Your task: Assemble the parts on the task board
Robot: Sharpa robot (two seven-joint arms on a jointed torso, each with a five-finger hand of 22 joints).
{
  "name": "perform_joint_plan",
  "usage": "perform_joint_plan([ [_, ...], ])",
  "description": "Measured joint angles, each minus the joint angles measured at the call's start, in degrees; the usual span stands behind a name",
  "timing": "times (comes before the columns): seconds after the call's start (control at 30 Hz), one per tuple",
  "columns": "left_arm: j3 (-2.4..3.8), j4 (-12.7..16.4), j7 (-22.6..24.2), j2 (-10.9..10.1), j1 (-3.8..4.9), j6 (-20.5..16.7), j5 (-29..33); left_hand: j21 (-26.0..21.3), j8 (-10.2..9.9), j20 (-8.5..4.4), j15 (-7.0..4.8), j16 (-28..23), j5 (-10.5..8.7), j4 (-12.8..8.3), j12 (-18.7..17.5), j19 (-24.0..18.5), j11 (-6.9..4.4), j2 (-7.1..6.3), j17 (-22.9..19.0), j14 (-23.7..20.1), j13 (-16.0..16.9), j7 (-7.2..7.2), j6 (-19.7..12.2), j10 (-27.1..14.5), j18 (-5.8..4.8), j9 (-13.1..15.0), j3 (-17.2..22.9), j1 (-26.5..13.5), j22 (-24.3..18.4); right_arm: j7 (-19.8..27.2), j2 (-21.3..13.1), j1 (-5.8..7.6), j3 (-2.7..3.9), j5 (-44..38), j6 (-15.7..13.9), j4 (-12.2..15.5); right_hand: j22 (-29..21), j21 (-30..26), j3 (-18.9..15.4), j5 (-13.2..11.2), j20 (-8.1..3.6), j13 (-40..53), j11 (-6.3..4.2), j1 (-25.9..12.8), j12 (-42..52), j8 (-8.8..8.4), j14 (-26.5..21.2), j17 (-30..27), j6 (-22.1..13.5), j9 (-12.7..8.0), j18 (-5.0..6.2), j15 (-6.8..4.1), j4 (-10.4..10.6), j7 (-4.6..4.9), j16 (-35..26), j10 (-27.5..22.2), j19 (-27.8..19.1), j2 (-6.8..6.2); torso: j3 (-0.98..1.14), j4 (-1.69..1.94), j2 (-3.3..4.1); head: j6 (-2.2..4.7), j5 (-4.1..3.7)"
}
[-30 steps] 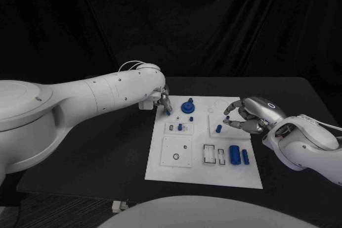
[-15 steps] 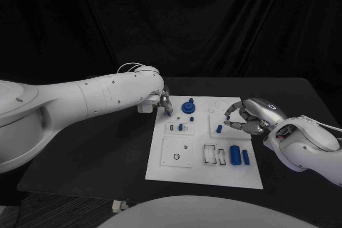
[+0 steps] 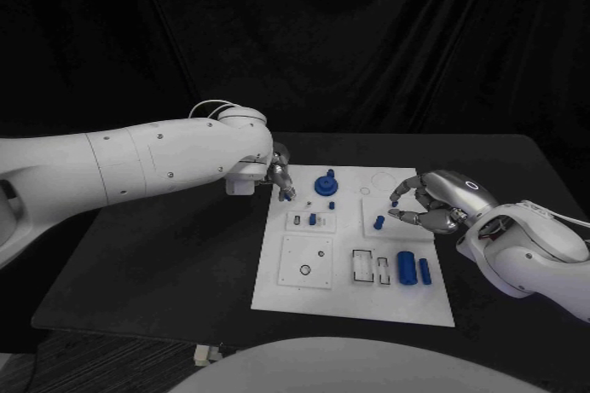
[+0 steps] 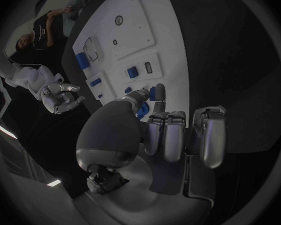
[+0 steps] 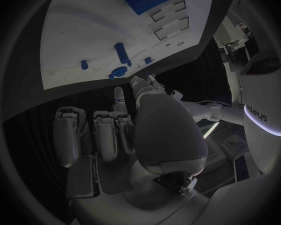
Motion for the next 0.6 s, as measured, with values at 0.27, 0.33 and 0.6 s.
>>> perform_joint_plan([
  [0.27,-0.04,4.19,-0.99,-2.13,0.02,-0.59,0.00,-0.16,0.00,0.00,0.00,0.00,-1.27,0.16,0.00,0.00,0.01,-0.23,0.00,0.00,0.00,-0.37,0.37,0.00,0.00,0.02,0.16,-0.68,0.00,-0.05,-0.04,-0.11,-0.01,0.16,0.04,0.05,0.00,0.00,0.00,0.00,0.00,0.00,0.00,0.00,0.00,0.00,0.00,0.00,0.00,0.00,0.00,0.00,0.00,0.00,0.00,0.00,0.00,0.00,-0.01,-0.01,0.04,0.00,0.46],
  [0.33,-0.03,4.55,-1.07,-2.17,-0.13,-0.76,0.00,-0.24,0.00,0.00,0.00,0.00,-1.50,0.16,0.00,0.00,0.01,-0.46,0.00,0.00,0.00,-0.37,0.38,0.00,0.00,0.02,0.16,-0.91,0.00,-0.06,-0.01,-0.15,-0.01,0.18,0.04,0.06,0.00,0.00,0.00,0.00,0.00,0.00,0.00,0.00,0.00,0.00,0.00,0.00,0.00,0.00,0.00,0.00,0.00,0.00,0.00,0.00,0.00,0.00,-0.01,-0.01,0.06,0.00,0.49],
  [0.6,-0.05,4.47,-1.31,-1.74,-1.43,-1.99,0.00,-0.24,-0.01,0.00,0.01,0.00,-1.54,0.16,0.00,0.00,0.01,-0.23,0.00,0.00,0.00,-0.37,0.38,0.00,0.00,0.01,0.15,-1.14,0.00,-0.07,0.01,-0.20,-0.01,0.28,0.04,0.10,0.03,-0.25,0.00,0.00,0.00,0.00,0.00,0.00,0.00,0.00,0.00,0.00,0.00,0.00,0.00,0.00,0.00,0.00,0.00,0.00,0.00,0.00,-0.02,-0.02,0.10,0.00,0.42],
])
